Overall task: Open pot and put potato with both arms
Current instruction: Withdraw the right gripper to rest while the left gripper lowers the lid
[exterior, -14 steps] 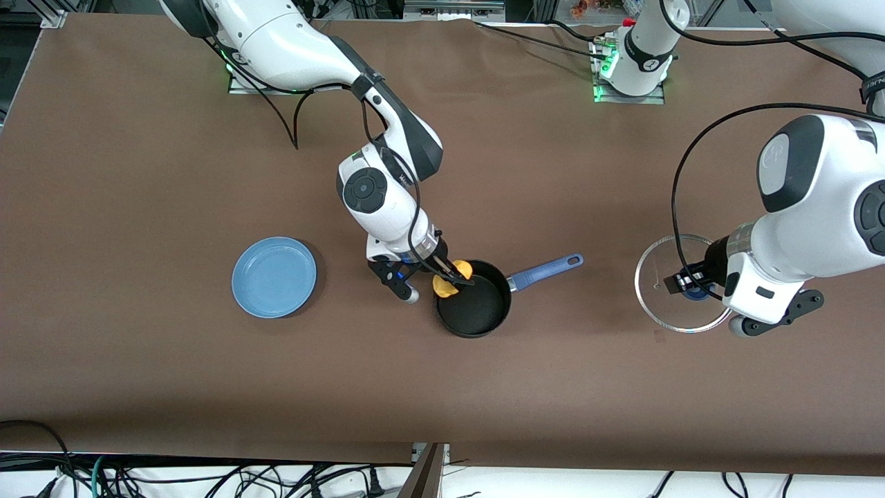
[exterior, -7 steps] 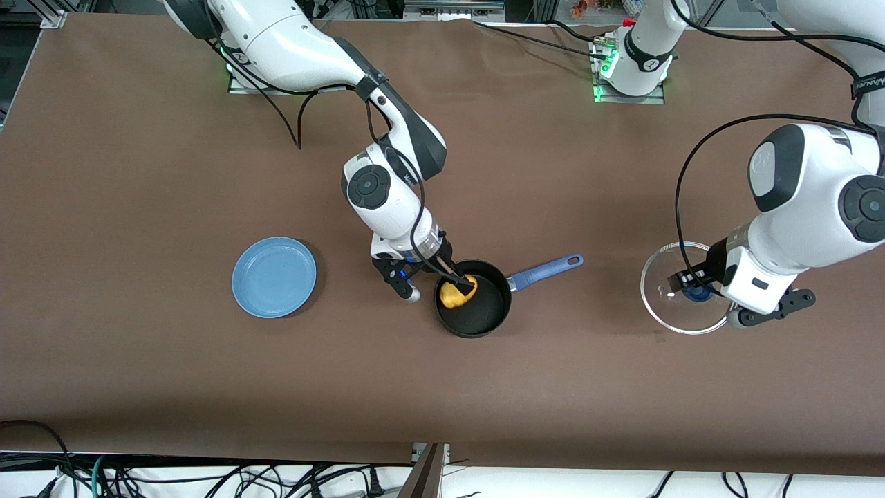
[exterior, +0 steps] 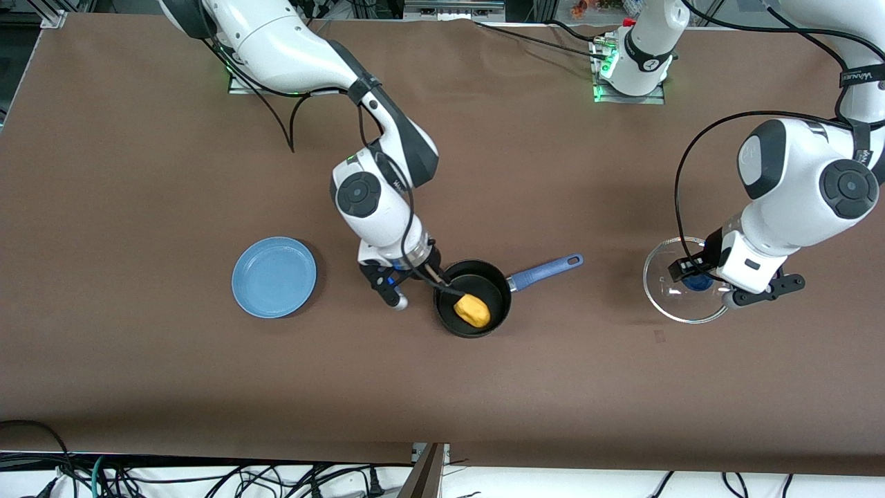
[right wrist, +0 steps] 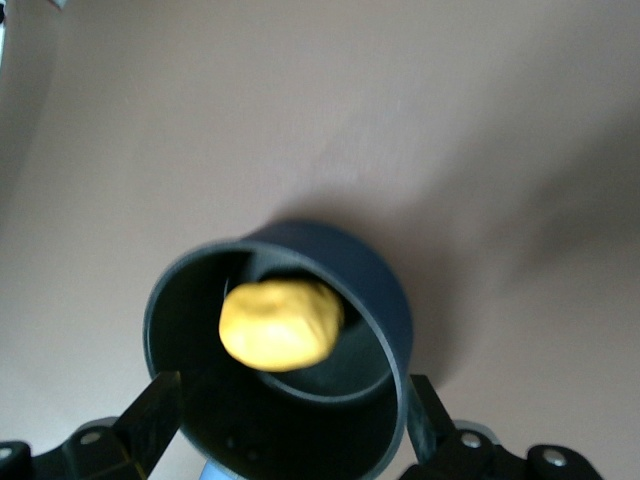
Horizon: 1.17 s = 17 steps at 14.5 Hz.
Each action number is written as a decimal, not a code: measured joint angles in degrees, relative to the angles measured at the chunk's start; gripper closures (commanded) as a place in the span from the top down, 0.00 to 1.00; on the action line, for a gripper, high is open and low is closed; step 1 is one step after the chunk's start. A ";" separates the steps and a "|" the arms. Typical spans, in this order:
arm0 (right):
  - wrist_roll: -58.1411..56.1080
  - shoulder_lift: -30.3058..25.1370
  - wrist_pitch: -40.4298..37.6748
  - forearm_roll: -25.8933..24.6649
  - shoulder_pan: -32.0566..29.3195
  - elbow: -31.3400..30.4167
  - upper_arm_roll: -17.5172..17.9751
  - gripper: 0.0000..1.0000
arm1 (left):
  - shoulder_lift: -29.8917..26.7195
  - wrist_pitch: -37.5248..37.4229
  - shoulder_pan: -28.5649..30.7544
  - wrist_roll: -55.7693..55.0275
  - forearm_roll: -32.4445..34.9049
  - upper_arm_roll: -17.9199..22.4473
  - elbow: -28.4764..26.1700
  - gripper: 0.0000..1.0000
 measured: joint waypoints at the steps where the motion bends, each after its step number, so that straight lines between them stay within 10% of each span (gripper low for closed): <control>1: -2.80 -0.67 -3.08 -0.02 -0.40 0.83 -0.92 1.00 | -1.01 2.01 0.45 1.17 0.00 0.00 -2.75 0.17; 8: -30.74 -12.65 -21.91 0.01 -5.31 -4.62 -8.78 1.00 | -5.76 19.91 0.85 2.53 0.00 -0.39 -21.95 0.19; 17: -59.45 -34.50 -34.14 -3.88 -5.74 -22.57 -17.33 1.00 | 2.59 36.99 0.79 2.50 -0.02 -3.76 -29.25 0.20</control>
